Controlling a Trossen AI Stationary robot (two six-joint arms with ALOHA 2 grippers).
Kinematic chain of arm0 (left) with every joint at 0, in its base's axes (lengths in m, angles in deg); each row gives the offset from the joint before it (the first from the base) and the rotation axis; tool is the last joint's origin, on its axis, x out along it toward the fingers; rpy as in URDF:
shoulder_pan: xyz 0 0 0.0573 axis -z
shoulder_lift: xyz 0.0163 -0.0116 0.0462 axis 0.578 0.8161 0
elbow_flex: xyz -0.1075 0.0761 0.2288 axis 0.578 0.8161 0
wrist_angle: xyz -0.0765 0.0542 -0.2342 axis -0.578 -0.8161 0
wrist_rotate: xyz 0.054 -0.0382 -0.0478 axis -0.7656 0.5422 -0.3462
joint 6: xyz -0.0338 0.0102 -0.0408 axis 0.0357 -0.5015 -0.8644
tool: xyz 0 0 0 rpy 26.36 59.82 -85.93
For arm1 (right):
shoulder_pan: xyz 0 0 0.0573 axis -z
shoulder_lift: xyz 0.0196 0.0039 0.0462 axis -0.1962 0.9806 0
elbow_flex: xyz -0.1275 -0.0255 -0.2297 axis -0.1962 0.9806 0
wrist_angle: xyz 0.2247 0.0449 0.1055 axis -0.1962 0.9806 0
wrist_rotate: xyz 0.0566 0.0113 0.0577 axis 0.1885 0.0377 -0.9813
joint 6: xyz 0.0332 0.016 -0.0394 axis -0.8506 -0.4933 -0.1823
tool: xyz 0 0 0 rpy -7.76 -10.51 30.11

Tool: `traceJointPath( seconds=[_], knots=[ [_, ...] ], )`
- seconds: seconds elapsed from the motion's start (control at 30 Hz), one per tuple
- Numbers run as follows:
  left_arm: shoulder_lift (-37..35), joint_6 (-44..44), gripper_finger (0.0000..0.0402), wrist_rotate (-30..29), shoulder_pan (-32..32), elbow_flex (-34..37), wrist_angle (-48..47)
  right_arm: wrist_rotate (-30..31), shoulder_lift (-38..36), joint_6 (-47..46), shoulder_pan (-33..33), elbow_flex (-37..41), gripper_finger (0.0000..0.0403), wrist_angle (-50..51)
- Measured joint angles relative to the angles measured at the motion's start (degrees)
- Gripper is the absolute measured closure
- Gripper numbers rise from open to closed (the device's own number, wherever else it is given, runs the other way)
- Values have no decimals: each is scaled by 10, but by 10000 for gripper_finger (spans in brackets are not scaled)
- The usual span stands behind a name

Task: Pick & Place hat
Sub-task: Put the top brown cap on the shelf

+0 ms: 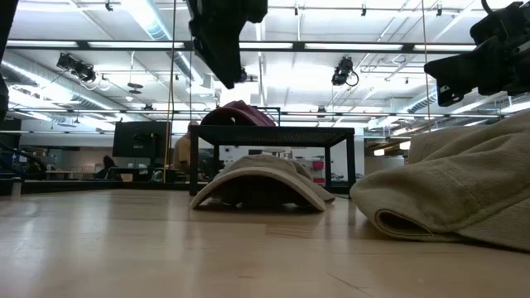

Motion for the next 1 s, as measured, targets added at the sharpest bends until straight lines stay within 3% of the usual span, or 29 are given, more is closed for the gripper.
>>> traceJointPath(
  seconds=[0.5, 1.0],
  knots=[
    [-1, -438, 154, 29, -23, 9, 29, 0, 0, 0, 0, 0, 376, 0],
    [46, -528, 154, 31, -4, 9, 74, 0, 0, 0, 0, 0, 376, -1]
  ],
)
